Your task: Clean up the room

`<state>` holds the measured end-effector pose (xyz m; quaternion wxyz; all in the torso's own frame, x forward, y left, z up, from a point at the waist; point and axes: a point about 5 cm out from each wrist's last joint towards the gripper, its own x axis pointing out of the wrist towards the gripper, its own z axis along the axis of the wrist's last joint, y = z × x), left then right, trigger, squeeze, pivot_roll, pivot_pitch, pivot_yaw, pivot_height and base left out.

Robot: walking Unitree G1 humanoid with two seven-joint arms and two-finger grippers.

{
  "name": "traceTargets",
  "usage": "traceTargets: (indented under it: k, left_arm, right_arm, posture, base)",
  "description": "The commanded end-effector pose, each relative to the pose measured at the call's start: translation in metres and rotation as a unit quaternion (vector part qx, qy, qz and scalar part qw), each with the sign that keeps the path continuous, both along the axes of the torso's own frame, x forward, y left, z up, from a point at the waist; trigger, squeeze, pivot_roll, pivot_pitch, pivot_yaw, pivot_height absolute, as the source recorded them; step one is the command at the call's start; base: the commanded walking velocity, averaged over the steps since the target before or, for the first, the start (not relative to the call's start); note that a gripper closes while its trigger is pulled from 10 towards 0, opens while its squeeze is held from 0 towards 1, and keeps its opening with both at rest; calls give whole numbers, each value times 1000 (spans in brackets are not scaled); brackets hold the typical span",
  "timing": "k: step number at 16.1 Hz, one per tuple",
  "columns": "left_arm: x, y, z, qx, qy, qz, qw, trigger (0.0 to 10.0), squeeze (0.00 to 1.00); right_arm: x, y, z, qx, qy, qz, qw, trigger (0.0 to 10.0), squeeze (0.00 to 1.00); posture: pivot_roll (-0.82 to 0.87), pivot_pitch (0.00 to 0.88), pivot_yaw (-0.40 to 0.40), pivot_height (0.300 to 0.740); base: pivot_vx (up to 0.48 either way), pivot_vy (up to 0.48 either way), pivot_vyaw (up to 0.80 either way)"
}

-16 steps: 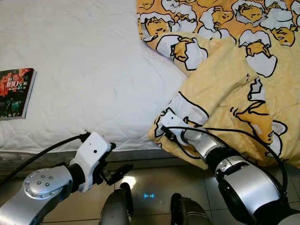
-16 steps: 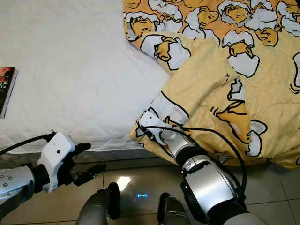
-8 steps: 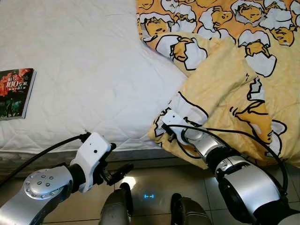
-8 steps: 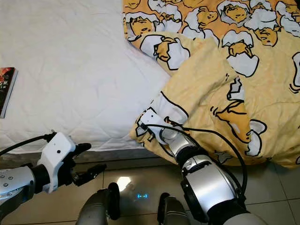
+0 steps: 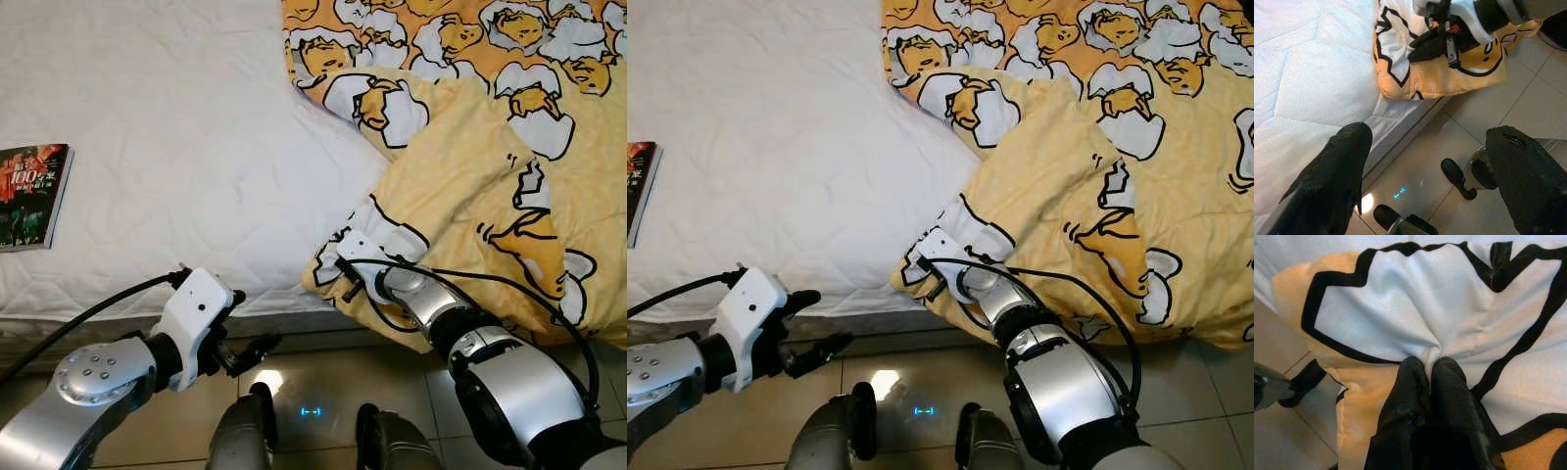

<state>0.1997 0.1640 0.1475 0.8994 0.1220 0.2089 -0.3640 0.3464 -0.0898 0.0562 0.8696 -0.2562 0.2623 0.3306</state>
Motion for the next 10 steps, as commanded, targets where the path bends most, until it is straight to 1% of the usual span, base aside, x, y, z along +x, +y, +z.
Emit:
traceTargets:
  k: [1,3,5,7,8,9,10]
  left_arm:
    - [2,-2,-4,0,0,0,1000,10000,0]
    - [6,-5,-4,-3,-6,-1,1000,10000,0]
    - [9,-7,-5,-6,-11,-3,1000,10000,0]
    - [12,-10,-6,-9,-16,-5,1000,10000,0]
    - [12,-12,-6,-11,-17,-7,1000,10000,0]
    - [12,-12,-6,-11,-17,-8,1000,10000,0]
    - [12,-14,-7,-13,-16,-12,1000,10000,0]
  right_arm:
    - [-10,2,-11,21,30,18,999,0,0]
    - [-18,5,-17,52,65,43,996,0,0]
    - [-28,9,-25,65,94,76,990,0,0]
    - [-47,15,-40,84,141,121,979,0,0]
    - [-62,20,-50,94,171,160,968,0,0]
    - [-65,22,-51,97,177,167,965,0,0]
    - [-78,30,-59,112,197,195,954,0,0]
  posture:
    - [202,224,-6,740]
    - [191,210,-10,740]
    - [180,196,-13,740]
    - [180,183,-14,740]
    - [180,179,-10,740]
    - [180,179,-10,740]
    - [178,174,-9,740]
  base:
    - [0,0,0]
    - [0,0,0]
    - [0,0,0]
    - [0,0,0]
    - [0,0,0]
    - [0,0,0]
    - [0,0,0]
